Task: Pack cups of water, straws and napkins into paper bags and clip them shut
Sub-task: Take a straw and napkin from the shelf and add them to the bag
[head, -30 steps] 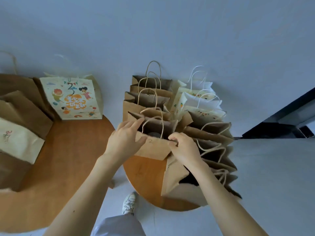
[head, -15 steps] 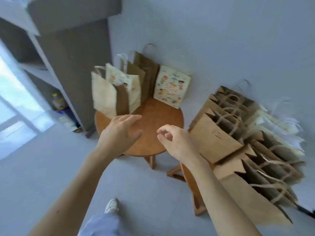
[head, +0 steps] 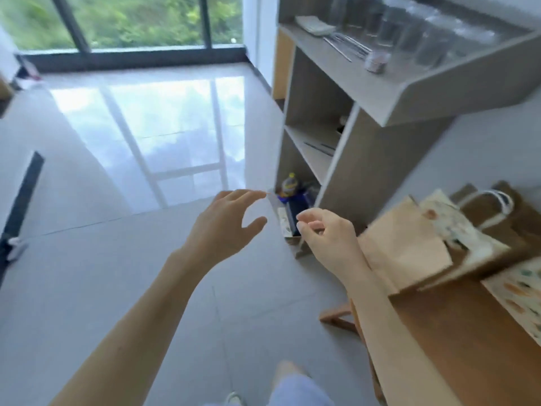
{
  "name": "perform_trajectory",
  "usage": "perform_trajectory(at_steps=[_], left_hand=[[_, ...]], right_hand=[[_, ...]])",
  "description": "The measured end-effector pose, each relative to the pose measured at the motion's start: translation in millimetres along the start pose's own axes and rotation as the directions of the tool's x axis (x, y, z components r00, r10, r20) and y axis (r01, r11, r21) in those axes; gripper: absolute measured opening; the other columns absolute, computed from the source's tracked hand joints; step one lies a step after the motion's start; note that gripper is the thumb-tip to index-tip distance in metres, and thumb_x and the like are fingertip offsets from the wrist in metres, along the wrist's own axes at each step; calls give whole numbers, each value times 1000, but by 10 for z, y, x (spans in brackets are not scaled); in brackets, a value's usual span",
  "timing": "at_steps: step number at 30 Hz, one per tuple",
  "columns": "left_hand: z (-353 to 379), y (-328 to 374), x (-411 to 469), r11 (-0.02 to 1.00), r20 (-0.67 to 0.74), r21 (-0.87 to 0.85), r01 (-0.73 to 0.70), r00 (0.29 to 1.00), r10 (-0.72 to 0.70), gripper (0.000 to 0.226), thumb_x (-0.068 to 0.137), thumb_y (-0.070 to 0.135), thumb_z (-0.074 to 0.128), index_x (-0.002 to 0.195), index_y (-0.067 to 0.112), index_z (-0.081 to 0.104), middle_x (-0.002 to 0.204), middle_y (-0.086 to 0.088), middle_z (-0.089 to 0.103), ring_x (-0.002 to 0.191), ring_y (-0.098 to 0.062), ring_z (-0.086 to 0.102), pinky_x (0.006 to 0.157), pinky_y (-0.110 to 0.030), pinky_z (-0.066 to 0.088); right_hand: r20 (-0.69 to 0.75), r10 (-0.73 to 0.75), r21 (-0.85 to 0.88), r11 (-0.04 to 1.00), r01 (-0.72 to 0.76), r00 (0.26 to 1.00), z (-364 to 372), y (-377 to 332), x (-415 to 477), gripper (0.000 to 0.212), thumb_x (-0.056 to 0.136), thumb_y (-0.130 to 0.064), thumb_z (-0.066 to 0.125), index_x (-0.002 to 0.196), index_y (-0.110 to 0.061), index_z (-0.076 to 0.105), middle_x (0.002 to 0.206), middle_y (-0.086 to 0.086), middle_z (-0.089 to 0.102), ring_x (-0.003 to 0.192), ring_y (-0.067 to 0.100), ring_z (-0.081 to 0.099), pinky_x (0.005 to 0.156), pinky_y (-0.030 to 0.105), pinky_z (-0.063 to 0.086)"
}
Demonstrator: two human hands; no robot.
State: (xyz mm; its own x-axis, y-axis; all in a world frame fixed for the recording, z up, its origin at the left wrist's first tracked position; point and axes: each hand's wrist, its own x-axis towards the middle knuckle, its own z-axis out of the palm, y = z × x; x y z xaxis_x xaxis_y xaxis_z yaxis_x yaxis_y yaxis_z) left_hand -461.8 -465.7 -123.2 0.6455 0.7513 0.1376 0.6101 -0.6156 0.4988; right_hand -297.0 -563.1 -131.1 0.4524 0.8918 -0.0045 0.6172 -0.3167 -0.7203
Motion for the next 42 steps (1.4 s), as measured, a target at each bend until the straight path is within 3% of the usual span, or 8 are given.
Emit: perform_trajectory(at_steps=[8,13,20,23,26,33,37,42], left_hand=[[-129,-760,1360,996,-58,20,81,995,-80,44,90,35,56,133,30,47,135,13,49,126,-13,38,92,-30,37],[-215,-874,2465,996,-53,23,85,995,-84,45,91,35,55,135,31,45,137,12,47,126,-14,40,94,-32,38],[-370,-966,3803,1000,-45,-21,-12,999,11,45,91,33,55,135,27,46,137,6,49,125,-17,44,98,-34,38],[-321,-1067,4392,994,-22,-59,-88,996,87,44,90,32,56,134,27,47,136,6,51,125,-18,45,100,-36,39],[-249,-1242,5096,980,26,-67,-186,982,188,44,91,33,55,134,28,47,135,5,52,124,-17,45,100,-35,38],[-183,-1499,6863,869,147,-89,-486,857,494,41,90,34,55,131,28,49,125,8,57,110,-13,53,91,-34,47],[-130,-1493,7579,784,164,-92,-613,768,620,39,90,32,57,128,25,53,123,5,60,108,-18,55,85,-40,50],[113,-1354,8230,671,175,6,-741,662,729,43,85,31,65,125,20,56,122,0,61,114,-28,51,88,-43,42]], right_hand=[[29,-140,15,990,139,990,327,-227,1737,18,91,-24,55,105,-19,66,101,-10,63,93,6,57,78,18,41],[-5,-146,1,989,146,989,144,-302,2838,19,91,-24,55,106,-19,65,105,-7,65,97,8,57,79,20,41],[-141,-196,-54,980,190,970,-134,-426,3975,20,91,-21,56,107,-16,65,108,-2,64,99,12,54,86,27,46],[-197,-162,-103,984,144,967,-179,-340,4448,20,90,-20,57,107,-15,66,109,-1,63,96,11,49,79,22,43],[-296,-106,-123,990,72,949,-209,-251,4957,18,89,-19,57,104,-17,66,108,-2,63,98,14,51,85,29,47],[-573,13,-186,972,-145,820,-289,-208,6181,17,89,-21,57,102,-17,67,103,-4,64,95,15,43,80,23,40],[-659,69,-198,945,-261,749,-359,-192,6562,15,88,-20,60,100,-15,68,101,-3,64,95,14,39,73,14,25],[-723,135,-199,898,-392,677,-515,-8,6847,14,86,-18,63,99,-14,69,98,-1,66,95,21,40,79,22,32]])
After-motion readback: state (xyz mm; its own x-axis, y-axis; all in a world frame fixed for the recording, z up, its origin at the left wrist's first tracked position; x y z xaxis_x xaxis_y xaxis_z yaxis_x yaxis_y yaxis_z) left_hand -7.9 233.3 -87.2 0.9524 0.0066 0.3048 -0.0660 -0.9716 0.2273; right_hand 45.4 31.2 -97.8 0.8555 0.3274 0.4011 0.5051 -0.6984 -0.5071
